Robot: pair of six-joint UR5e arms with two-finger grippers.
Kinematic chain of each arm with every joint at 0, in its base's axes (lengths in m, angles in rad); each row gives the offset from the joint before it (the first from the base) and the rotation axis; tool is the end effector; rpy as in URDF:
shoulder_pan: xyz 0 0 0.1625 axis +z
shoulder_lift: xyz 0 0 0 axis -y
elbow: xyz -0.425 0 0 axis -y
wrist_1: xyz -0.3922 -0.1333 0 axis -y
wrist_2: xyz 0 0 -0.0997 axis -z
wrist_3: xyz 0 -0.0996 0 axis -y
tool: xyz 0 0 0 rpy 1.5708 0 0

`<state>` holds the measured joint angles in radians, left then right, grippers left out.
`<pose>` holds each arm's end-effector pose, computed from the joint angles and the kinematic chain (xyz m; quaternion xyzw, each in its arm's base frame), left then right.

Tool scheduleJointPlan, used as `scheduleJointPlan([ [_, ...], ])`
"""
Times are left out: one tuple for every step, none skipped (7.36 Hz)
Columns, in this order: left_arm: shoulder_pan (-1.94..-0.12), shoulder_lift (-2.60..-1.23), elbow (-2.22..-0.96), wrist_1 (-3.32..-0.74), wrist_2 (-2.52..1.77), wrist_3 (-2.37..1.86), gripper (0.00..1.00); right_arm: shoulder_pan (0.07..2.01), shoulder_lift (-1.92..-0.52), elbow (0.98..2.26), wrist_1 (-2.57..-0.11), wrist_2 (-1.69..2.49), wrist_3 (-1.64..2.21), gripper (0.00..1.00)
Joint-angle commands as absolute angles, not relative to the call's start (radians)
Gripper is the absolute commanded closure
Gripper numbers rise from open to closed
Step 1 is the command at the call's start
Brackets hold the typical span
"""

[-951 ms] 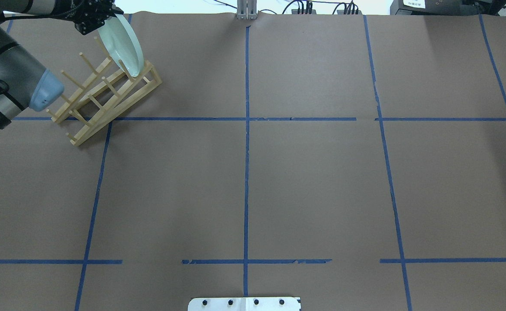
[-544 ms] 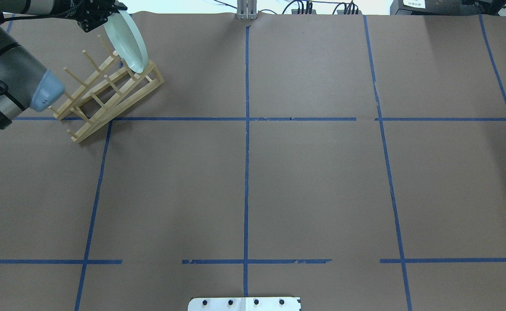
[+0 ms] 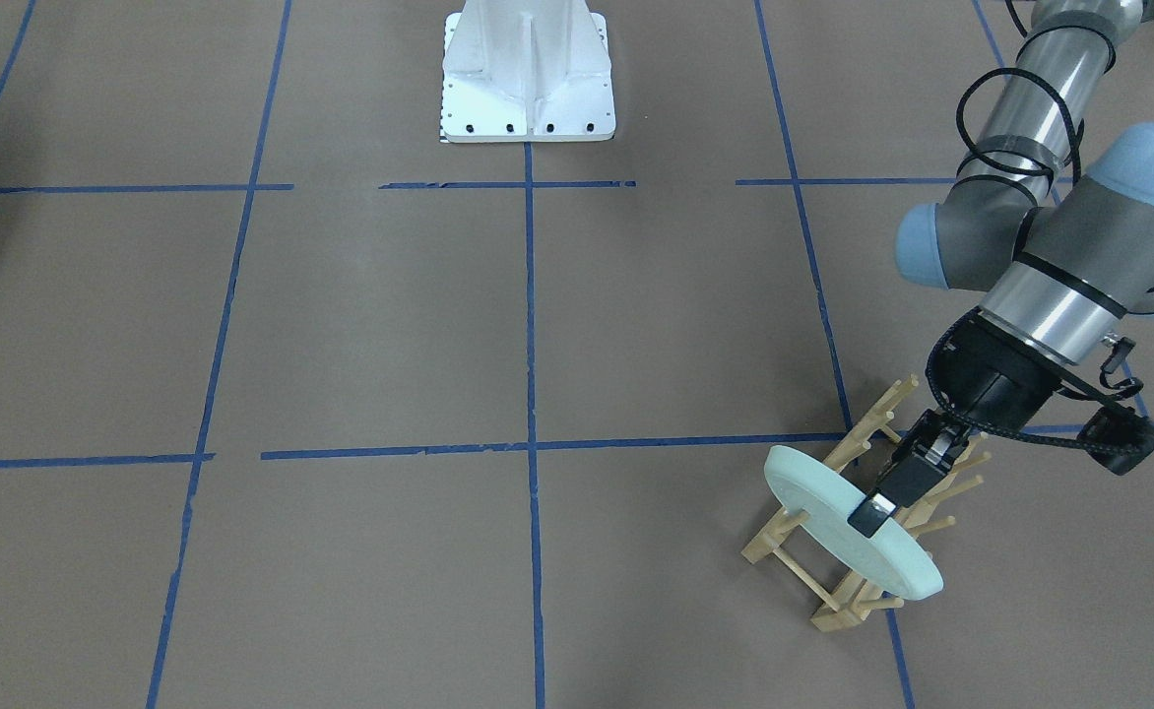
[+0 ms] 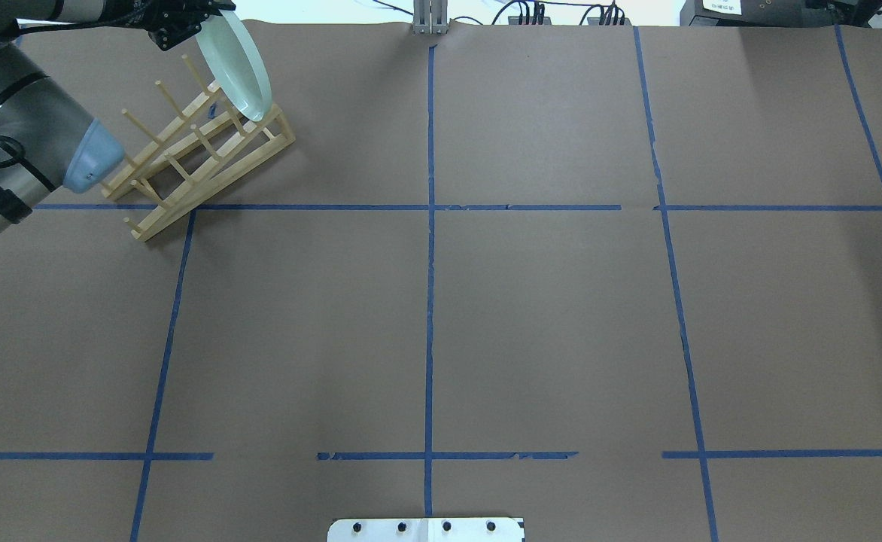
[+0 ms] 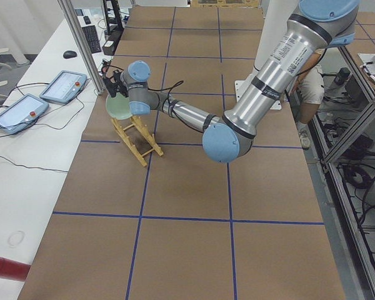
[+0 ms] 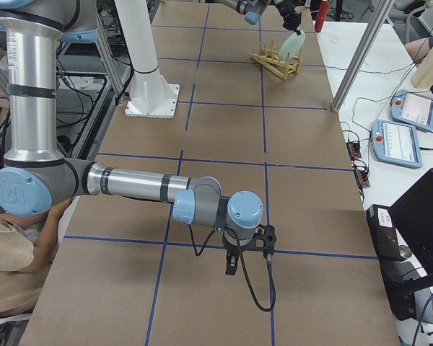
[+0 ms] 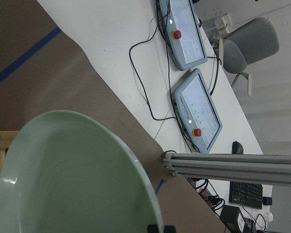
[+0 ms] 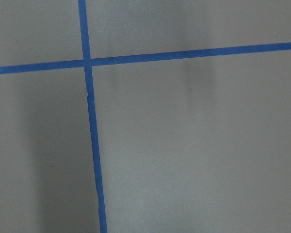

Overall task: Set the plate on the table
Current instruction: 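Lift the plate with the left gripper up out of the rack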

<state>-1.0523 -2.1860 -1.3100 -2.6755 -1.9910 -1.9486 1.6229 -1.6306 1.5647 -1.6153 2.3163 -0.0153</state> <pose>0.2736 -0.6666 0.2845 0.0690 0.6666 -0.3731 0.6416 0.0894 -0.4529 0.6963 -0.0391 -0.3651 0.0372 0.9294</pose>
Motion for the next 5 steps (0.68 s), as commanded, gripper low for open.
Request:
scheduleJointPlan([
  [-1.045, -2.203, -1.342, -2.671, -1.976, -1.953, 1.00, 1.623, -1.631, 1.563, -1.615, 2.316, -0.015, 0.00],
  [-1.043, -2.201, -1.385, -2.660, -1.980, -1.953, 1.00, 1.623, -1.631, 1.565, -1.615, 2.316, -0.015, 0.00],
  [-1.042, -2.192, -1.446, -2.625, -1.991, -1.953, 1.00, 1.623, -1.631, 1.565, -1.615, 2.316, -0.015, 0.00],
  [-1.042, -2.188, -1.535, -2.506, -2.037, -1.953, 1.00, 1.623, -1.629, 1.565, -1.615, 2.316, -0.015, 0.00],
  [-1.040, -2.178, -1.618, -2.403, -2.061, -1.953, 1.00, 1.623, -1.631, 1.565, -1.615, 2.316, -0.015, 0.00],
])
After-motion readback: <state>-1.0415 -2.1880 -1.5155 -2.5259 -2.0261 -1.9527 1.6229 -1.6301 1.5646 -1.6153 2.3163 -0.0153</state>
